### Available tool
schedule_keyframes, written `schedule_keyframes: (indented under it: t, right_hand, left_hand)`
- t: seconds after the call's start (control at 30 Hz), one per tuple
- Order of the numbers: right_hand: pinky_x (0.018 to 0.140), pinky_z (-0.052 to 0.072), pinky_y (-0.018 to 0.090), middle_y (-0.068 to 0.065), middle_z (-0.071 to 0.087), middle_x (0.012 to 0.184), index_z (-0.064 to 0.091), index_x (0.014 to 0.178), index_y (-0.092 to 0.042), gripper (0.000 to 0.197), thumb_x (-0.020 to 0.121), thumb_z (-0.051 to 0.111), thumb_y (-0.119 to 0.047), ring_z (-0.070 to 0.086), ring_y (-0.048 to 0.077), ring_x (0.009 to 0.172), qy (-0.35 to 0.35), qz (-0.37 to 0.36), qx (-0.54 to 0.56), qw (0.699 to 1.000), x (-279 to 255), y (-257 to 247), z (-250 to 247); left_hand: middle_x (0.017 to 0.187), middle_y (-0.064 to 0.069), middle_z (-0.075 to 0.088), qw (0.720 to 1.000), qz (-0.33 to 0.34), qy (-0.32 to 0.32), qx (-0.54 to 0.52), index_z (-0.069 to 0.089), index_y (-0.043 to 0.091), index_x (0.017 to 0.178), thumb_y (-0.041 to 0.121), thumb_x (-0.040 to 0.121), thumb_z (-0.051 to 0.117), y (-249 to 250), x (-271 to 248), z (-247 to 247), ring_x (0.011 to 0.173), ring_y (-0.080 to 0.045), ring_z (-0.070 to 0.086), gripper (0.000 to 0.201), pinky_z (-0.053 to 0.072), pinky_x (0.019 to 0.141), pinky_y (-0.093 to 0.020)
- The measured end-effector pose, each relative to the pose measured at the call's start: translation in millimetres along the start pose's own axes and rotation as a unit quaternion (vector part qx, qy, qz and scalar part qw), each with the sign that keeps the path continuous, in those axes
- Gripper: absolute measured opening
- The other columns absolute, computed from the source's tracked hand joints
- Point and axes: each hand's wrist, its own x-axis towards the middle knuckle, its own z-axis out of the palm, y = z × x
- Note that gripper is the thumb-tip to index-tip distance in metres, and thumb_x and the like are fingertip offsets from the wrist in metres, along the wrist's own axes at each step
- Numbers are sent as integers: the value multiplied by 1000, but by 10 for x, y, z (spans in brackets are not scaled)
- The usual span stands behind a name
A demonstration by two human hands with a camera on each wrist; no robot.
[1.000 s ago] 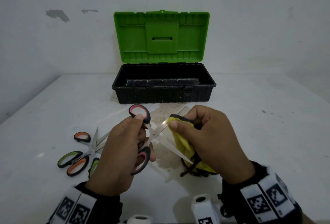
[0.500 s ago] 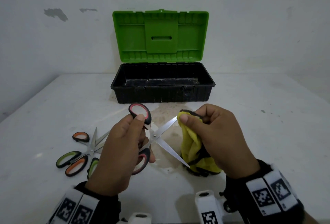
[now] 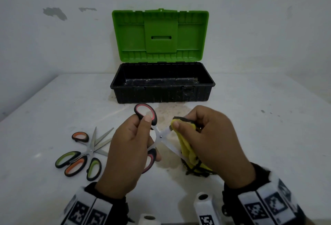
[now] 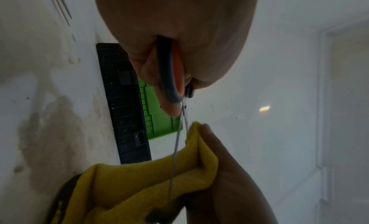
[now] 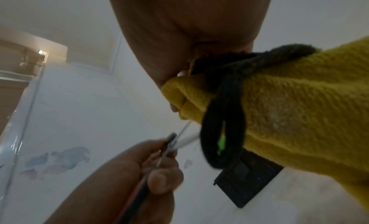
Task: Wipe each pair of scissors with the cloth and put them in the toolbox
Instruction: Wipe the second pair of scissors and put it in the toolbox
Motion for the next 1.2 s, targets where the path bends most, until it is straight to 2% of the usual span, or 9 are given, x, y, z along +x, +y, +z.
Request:
schedule_keyframes:
  t: [0.07,0.17,0.33,0.5,0.6,0.8,0.9,1.07,1.2]
  right_hand:
    - [54,40,10,-9,56,57,60,66,-24,25,82,75,-37,54,7,61,23,4,-10,1000,25,24,4]
    - [51,38,10,-6,55,55,60,65,-22,27,83,76,-36,53,8,57,65,18,4,998,107,81,-43]
    - [55,38,7,-15,53,56,54,63,-33,29,83,75,-35,54,3,63,15,-32,-7,999,1,-34,56]
    - [51,41,11,-7,57,54,58,63,-23,29,85,74,-35,56,7,54,58,17,-2,998,129,126,-30]
    - [51,40,10,-4,56,55,62,66,-18,27,84,75,-33,54,8,57,75,10,-4,997,156,132,-79]
    - [58,44,12,-11,62,65,65,72,-23,20,83,74,-37,58,8,69,-14,-53,-22,998,-54,-79,113]
    - [58,48,20,-10,64,67,67,76,-22,21,84,72,-41,59,8,65,-27,-57,-38,997,-74,-47,193]
    - [54,39,9,-10,56,57,61,66,-21,26,83,76,-35,54,7,64,34,-28,-25,999,24,56,99]
    - [50,39,13,-7,53,51,60,63,-21,29,83,76,-36,51,8,51,55,12,-17,998,126,170,32]
  left_hand:
    - [54,-16,44,999,35,4,0,53,4,82,32,101,43,19,-27,8,41,-22,62,35,44,42,-21]
    - [52,-10,43,998,56,14,0,52,3,81,31,101,43,9,-33,-7,41,-23,61,35,44,41,-20]
    - [56,-21,42,998,68,17,6,56,6,85,31,102,41,-1,-3,-29,41,-24,62,34,44,41,-19]
    - [51,-8,44,999,38,2,-2,56,7,85,32,102,41,-31,-8,-27,41,-21,63,34,46,44,-22]
    - [48,-4,46,1000,17,8,-1,53,7,80,33,103,40,-42,-1,-19,42,-18,63,36,46,44,-19]
    - [47,0,42,1000,-8,10,-25,51,11,73,29,103,41,0,39,17,41,-17,61,36,42,39,-14]
    - [47,0,42,999,-19,-3,-30,53,7,79,31,103,41,15,27,15,40,-18,60,35,44,40,-17]
    - [49,-2,38,998,-35,-17,-51,53,3,86,33,102,42,10,13,-13,40,-20,58,36,47,50,-32]
    - [50,-3,36,997,-44,-19,-55,55,1,94,33,102,42,3,-7,-5,40,-19,59,36,47,53,-35]
